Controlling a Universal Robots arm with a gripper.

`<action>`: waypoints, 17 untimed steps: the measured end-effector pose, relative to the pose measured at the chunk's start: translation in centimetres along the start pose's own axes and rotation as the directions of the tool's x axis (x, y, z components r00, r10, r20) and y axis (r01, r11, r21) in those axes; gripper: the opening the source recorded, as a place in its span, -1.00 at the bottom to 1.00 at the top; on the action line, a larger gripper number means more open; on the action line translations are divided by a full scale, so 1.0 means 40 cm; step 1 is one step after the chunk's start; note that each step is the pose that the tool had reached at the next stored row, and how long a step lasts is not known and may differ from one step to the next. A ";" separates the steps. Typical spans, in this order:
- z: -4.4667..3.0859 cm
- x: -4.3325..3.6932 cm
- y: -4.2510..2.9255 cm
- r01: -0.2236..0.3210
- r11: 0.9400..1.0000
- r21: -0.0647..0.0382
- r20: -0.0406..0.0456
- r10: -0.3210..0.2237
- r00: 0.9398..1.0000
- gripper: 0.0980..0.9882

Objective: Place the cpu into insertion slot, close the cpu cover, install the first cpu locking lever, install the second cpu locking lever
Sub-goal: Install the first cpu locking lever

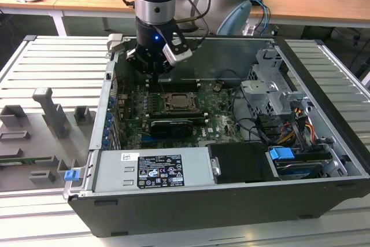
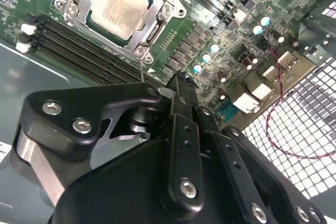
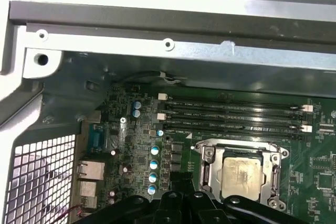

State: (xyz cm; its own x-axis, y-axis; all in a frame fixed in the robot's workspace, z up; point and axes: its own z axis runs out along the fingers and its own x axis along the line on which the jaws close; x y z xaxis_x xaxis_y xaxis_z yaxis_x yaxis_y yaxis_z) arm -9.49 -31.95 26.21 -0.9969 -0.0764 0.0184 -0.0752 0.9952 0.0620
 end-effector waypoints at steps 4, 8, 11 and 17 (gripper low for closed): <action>0.001 0.005 0.001 0.000 1.000 0.000 0.000 0.000 1.000 -0.98; 0.002 0.018 0.002 0.000 1.000 0.000 0.000 0.000 1.000 -0.98; 0.002 0.025 0.012 0.000 1.000 0.000 0.000 0.000 1.000 -0.98; 0.007 0.024 0.044 0.000 1.000 0.000 0.000 0.000 1.000 -0.98</action>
State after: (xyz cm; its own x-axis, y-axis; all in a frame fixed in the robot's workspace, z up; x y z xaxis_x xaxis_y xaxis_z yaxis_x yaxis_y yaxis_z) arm -10.56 -30.27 26.05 -0.9969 -0.0766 0.0182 -0.0753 0.9952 0.0619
